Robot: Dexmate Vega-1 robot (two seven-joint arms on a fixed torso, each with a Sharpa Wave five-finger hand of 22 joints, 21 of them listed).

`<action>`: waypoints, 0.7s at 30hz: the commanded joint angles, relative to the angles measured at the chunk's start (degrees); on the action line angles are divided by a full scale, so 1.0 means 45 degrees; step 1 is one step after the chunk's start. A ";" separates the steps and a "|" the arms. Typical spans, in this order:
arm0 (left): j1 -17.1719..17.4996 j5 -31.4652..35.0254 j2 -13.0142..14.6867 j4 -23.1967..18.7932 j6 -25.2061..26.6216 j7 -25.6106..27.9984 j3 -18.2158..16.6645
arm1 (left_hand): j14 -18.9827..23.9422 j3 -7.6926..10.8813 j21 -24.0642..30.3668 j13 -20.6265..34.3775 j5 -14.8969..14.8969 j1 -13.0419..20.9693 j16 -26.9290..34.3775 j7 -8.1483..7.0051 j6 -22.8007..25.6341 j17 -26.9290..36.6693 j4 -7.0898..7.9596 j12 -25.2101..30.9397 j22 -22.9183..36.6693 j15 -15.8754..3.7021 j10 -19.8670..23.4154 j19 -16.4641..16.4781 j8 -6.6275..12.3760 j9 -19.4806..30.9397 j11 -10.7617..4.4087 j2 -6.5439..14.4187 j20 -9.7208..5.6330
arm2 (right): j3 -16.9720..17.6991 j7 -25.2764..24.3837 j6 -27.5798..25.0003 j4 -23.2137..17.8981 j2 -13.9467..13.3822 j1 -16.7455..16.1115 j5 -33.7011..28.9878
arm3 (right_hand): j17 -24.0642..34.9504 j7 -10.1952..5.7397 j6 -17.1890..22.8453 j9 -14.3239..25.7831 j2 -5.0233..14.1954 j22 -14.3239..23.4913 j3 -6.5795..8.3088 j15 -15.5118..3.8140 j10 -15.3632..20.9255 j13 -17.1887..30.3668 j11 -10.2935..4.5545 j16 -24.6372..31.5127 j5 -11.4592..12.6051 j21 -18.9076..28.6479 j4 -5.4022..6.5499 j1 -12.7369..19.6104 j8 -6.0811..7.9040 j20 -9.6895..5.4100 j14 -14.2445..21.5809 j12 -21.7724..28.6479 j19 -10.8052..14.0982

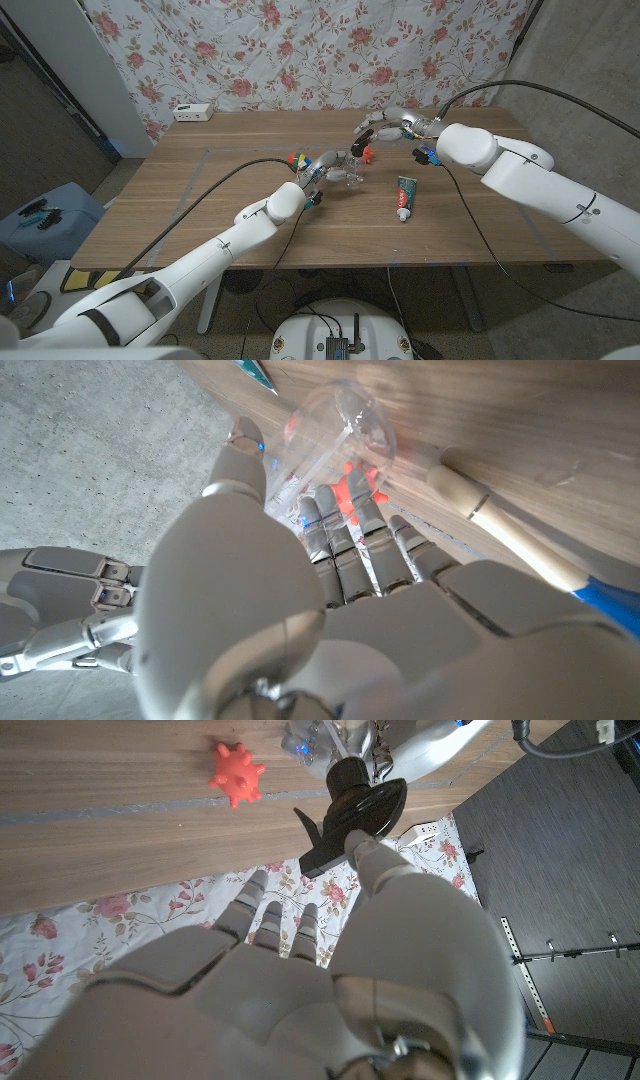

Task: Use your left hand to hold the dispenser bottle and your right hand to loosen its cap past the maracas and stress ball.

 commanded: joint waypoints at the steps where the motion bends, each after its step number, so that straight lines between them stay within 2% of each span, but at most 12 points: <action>1: 0.0217 0.0235 -0.0073 -0.0115 -0.0041 0.0455 -0.0076 | 0.0631 0.1211 0.0024 0.1960 0.0003 -0.0562 0.0042 -0.0300 0.0988 0.0052 0.1075 0.0331 0.0017 -0.1483 0.0734 0.0069 0.0141 0.0005 -0.0590 0.1269 -0.0821 | 0.0683 -0.0800 -0.0507 -0.0770 -0.0345 -0.0673 0.0376 | 0.0061 0.0022 -0.0531 0.0007 -0.0260 0.0043 -0.0365 0.0200 0.0066 0.0043 0.0308 0.0043 -0.0156 0.0039 0.0175 -0.0450 -0.0332 0.0151 0.0027 -0.0019 0.0109; 3: 0.0233 0.0248 -0.0092 -0.0091 -0.0097 0.0503 -0.0079 | 0.0642 0.1226 0.0025 0.1965 0.0003 -0.0555 0.0033 -0.0306 0.0992 0.0045 0.1061 0.0322 0.0018 -0.1475 0.0709 0.0074 0.0150 0.0003 -0.0574 0.1257 -0.0824 | 0.0791 -0.0871 -0.0533 -0.0849 -0.0370 -0.0774 0.0497 | 0.0069 0.0031 -0.0635 0.0011 -0.0304 0.0045 -0.0479 0.0222 0.0096 0.0048 0.0393 0.0045 -0.0209 0.0046 0.0252 -0.0628 -0.0411 0.0177 0.0030 -0.0005 0.0139; 4: 0.0244 0.0270 -0.0099 -0.0114 -0.0054 0.0536 -0.0081 | 0.0641 0.1226 0.0027 0.1967 0.0000 -0.0566 0.0030 -0.0309 0.0985 0.0047 0.1067 0.0325 0.0018 -0.1486 0.0718 0.0080 0.0150 0.0002 -0.0607 0.1257 -0.0824 | 0.0812 -0.0912 -0.0539 -0.0879 -0.0385 -0.0804 0.0511 | 0.0088 0.0064 -0.0912 0.0023 -0.0366 0.0050 -0.0701 0.0263 0.0073 0.0057 0.0540 0.0055 -0.0303 0.0052 0.0412 -0.1000 -0.0585 0.0206 0.0049 -0.0010 0.0172; 5: 0.0253 0.0286 -0.0103 -0.0131 -0.0030 0.0558 -0.0080 | 0.0662 0.1234 0.0029 0.1968 0.0000 -0.0555 0.0033 -0.0304 0.0991 0.0045 0.1055 0.0330 0.0018 -0.1478 0.0730 0.0088 0.0156 0.0002 -0.0592 0.1250 -0.0828 | 0.0833 -0.0965 -0.0562 -0.0928 -0.0403 -0.0844 0.0517 | 0.0088 0.0062 -0.0980 0.0035 -0.0389 0.0051 -0.0786 0.0286 0.0087 0.0059 0.0652 0.0052 -0.0339 0.0059 0.0456 -0.1141 -0.0635 0.0211 0.0050 -0.0003 0.0202; 8: 0.0273 0.0314 -0.0113 -0.0148 -0.0033 0.0594 -0.0079 | 0.0656 0.1237 0.0029 0.1973 -0.0005 -0.0554 0.0037 -0.0314 0.0987 0.0063 0.1051 0.0340 0.0018 -0.1480 0.0755 0.0092 0.0163 0.0000 -0.0600 0.1249 -0.0827 | 0.0913 -0.1104 -0.0477 -0.1024 -0.0461 -0.0978 0.0546 | 0.0094 0.0139 -0.1211 0.0075 -0.0516 0.0054 -0.1084 0.0398 0.0092 0.0066 0.0766 0.0060 -0.0433 0.0081 0.0619 -0.1639 -0.0775 0.0232 0.0090 0.0002 0.0308; 11: 0.0283 0.0344 -0.0116 -0.0133 -0.0115 0.0623 -0.0070 | 0.0676 0.1252 0.0021 0.1983 -0.0011 -0.0562 0.0032 -0.0318 0.0984 0.0064 0.1048 0.0327 0.0018 -0.1491 0.0721 0.0077 0.0174 -0.0002 -0.0607 0.1240 -0.0820 | 0.0938 -0.1330 -0.0618 -0.1192 -0.0461 -0.1078 0.0488 | 0.0096 0.0515 -0.1329 0.0117 -0.0707 0.0058 -0.1414 0.0455 0.0144 0.0074 0.0952 0.0071 -0.0541 0.0103 0.0758 -0.2181 -0.0852 0.0315 0.0155 0.0021 0.0434; 15: 0.0306 0.0385 -0.0124 -0.0165 -0.0108 0.0673 -0.0070 | 0.0686 0.1272 0.0028 0.1993 -0.0014 -0.0567 0.0022 -0.0326 0.0977 0.0066 0.1044 0.0338 0.0019 -0.1475 0.0745 0.0102 0.0186 -0.0005 -0.0630 0.1238 -0.0826 | 0.0984 -0.1588 -0.0735 -0.1327 -0.0435 -0.1224 0.0481 | 0.0105 0.0748 -0.1331 0.0151 -0.0900 0.0061 -0.1707 0.0499 0.0244 0.0081 0.1046 0.0112 -0.0630 0.0130 0.0898 -0.2691 -0.0866 0.0383 0.0296 0.0055 0.0582; 18: 0.0335 0.0409 -0.0122 -0.0232 -0.0027 0.0702 -0.0076 | 0.0697 0.1292 0.0027 0.1992 -0.0014 -0.0567 0.0012 -0.0298 0.0979 0.0059 0.1042 0.0334 0.0019 -0.1469 0.0745 0.0102 0.0195 -0.0007 -0.0619 0.1242 -0.0812 | 0.0952 -0.1697 -0.0924 -0.1431 -0.0431 -0.1251 0.0450 | 0.0116 0.1138 -0.1248 0.0182 -0.1017 0.0064 -0.1937 0.0538 0.0436 0.0090 0.1119 0.0150 -0.0677 0.0162 0.1031 -0.3142 -0.0838 0.0389 0.0439 0.0112 0.0758; 21: 0.0356 0.0433 -0.0112 -0.0279 -0.0011 0.0724 -0.0078 | 0.0684 0.1296 0.0027 0.1991 -0.0016 -0.0564 0.0015 -0.0312 0.0995 0.0079 0.1039 0.0328 0.0019 -0.1469 0.0738 0.0105 0.0208 -0.0008 -0.0617 0.1247 -0.0819 | 0.0834 -0.1925 -0.1375 -0.1686 -0.0429 -0.1247 0.0242 | 0.0128 0.1342 -0.1212 0.0209 -0.1099 0.0066 -0.2135 0.0561 0.0658 0.0098 0.1213 0.0191 -0.0692 0.0180 0.1169 -0.3560 -0.0830 0.0394 0.0585 0.0176 0.0897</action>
